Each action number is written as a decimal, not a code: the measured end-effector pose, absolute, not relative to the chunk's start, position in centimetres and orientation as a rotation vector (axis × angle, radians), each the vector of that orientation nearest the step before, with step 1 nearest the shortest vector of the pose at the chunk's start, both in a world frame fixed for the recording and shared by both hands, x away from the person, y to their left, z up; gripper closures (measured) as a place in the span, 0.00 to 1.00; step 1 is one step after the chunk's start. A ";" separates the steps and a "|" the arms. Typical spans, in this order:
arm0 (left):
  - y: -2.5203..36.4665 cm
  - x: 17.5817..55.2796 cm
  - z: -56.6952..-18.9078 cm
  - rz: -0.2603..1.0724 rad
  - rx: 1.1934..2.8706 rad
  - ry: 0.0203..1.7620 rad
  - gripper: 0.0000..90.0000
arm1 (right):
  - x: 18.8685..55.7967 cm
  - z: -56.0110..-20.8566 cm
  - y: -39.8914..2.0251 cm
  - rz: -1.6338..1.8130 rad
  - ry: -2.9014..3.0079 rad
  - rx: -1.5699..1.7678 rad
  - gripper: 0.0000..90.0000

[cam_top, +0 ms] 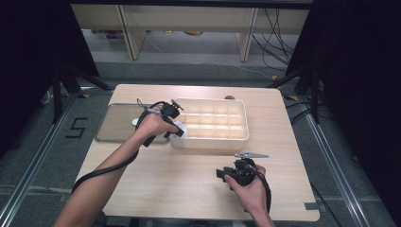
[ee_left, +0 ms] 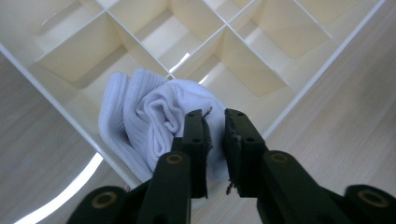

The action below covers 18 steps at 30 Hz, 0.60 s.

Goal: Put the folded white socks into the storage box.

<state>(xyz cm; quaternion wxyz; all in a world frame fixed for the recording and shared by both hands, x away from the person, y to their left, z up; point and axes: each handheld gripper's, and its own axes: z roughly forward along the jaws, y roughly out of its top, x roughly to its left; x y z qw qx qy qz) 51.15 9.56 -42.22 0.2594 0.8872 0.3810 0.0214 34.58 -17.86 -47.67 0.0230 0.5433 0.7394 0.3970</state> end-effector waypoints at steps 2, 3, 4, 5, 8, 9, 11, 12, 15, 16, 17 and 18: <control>9.6 51.4 -42.4 0.073 2.432 1.023 0.93 | 34.6 -47.6 -17.9 1.217 2.293 1.682 0.67; 9.6 51.4 -42.5 0.066 2.434 1.040 0.94 | 34.4 -47.5 -17.8 1.195 2.294 1.725 0.67; 9.6 51.5 -42.7 0.075 2.448 1.046 0.94 | 34.4 -47.5 -17.8 1.205 2.296 1.728 0.67; 9.7 51.6 -42.9 0.069 2.453 1.051 0.95 | 34.5 -47.6 -17.8 1.222 2.290 1.726 0.67; 9.9 51.7 -43.3 0.058 2.447 1.061 0.95 | 34.7 -47.7 -18.1 1.201 2.302 1.656 0.67; 9.9 51.7 -43.3 0.058 2.447 1.061 0.95 | 34.7 -47.7 -18.1 1.201 2.302 1.656 0.67; 9.9 51.7 -43.3 0.064 2.441 1.060 0.95 | 34.7 -47.8 -18.1 1.223 2.306 1.655 0.67; 9.9 51.7 -43.3 0.063 2.436 1.056 0.94 | 34.7 -47.7 -18.1 1.201 2.303 1.655 0.67; 10.1 51.4 -43.0 0.084 2.402 1.041 0.91 | 34.6 -47.7 -18.0 1.207 2.294 1.682 0.67; 10.2 51.3 -42.8 0.095 2.385 1.041 0.89 | 34.5 -47.6 -18.0 1.217 2.291 1.695 0.67; 10.5 51.2 -42.5 0.116 2.374 1.029 0.86 | 34.4 -47.4 -17.9 1.213 2.286 1.730 0.67; 10.7 51.2 -42.3 0.125 2.361 1.019 0.83 | 34.6 -47.5 -18.2 1.195 2.302 1.681 0.67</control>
